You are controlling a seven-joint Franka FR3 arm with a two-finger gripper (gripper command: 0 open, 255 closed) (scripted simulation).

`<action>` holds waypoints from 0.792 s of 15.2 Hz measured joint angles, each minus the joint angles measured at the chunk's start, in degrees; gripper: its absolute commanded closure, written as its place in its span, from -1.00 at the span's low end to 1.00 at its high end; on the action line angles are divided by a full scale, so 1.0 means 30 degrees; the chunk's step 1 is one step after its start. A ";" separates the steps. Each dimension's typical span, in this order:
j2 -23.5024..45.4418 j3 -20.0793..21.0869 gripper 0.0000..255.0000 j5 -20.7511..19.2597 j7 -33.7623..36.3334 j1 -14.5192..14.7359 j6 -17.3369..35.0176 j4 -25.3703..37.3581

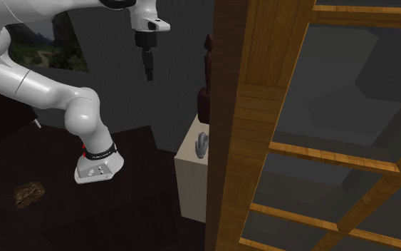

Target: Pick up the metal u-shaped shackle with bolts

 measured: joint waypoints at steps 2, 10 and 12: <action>0.0023 -0.0099 -1.00 -0.0046 -0.0198 0.0063 0.0357 -0.0277; 0.1296 -0.2010 -1.00 -0.0983 -0.3623 0.0845 0.6335 -0.3804; 0.1918 -0.2616 -1.00 -0.1258 -0.4603 0.0998 0.8157 -0.4704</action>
